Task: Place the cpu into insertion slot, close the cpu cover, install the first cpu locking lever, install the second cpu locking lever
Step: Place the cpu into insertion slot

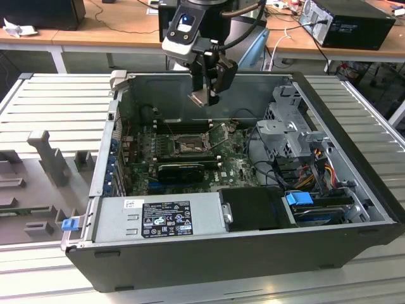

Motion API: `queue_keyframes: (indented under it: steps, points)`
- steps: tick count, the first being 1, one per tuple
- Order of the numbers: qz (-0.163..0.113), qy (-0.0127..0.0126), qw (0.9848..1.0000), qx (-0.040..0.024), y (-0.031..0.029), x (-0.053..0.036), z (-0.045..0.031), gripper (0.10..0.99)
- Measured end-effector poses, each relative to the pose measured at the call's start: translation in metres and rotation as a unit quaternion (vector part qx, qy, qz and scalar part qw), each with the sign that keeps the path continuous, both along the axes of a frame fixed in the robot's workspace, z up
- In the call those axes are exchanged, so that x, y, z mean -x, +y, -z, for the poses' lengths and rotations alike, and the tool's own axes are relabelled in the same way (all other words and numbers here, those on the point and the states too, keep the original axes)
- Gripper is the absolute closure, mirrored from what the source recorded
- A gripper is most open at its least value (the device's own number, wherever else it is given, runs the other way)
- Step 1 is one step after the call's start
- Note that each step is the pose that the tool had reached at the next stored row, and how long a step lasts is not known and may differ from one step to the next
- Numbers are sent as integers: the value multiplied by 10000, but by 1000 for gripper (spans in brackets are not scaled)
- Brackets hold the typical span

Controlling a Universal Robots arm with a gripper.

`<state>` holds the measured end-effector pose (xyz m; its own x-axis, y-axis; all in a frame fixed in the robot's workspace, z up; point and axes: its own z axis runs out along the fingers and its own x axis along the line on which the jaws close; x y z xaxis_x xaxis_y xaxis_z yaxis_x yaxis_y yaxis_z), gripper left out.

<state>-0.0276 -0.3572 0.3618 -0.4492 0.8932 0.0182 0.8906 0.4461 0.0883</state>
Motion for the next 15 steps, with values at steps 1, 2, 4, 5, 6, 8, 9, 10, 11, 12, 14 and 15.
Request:
queue_keyframes:
  steps: [1,2,4,5,6,8,9,10,11,12,14,15]
  points:
    - [100,0,9999,0,0,0,3,557]
    - [194,0,9998,1,0,0,5,557]
    - [319,0,9995,1,0,0,9,557]
    - [418,0,9991,2,0,0,12,557]
    - [524,0,9986,3,0,0,15,557]
    - [650,0,9979,3,0,0,19,557]
    - [736,0,9973,4,0,0,22,557]
    - [800,0,9968,4,0,0,25,557]
    - [896,0,9960,5,0,0,30,557]
    - [964,0,9953,6,0,0,33,557]
    - [1092,0,9940,7,0,0,38,557]
    - [1199,0,9928,8,0,0,43,557]
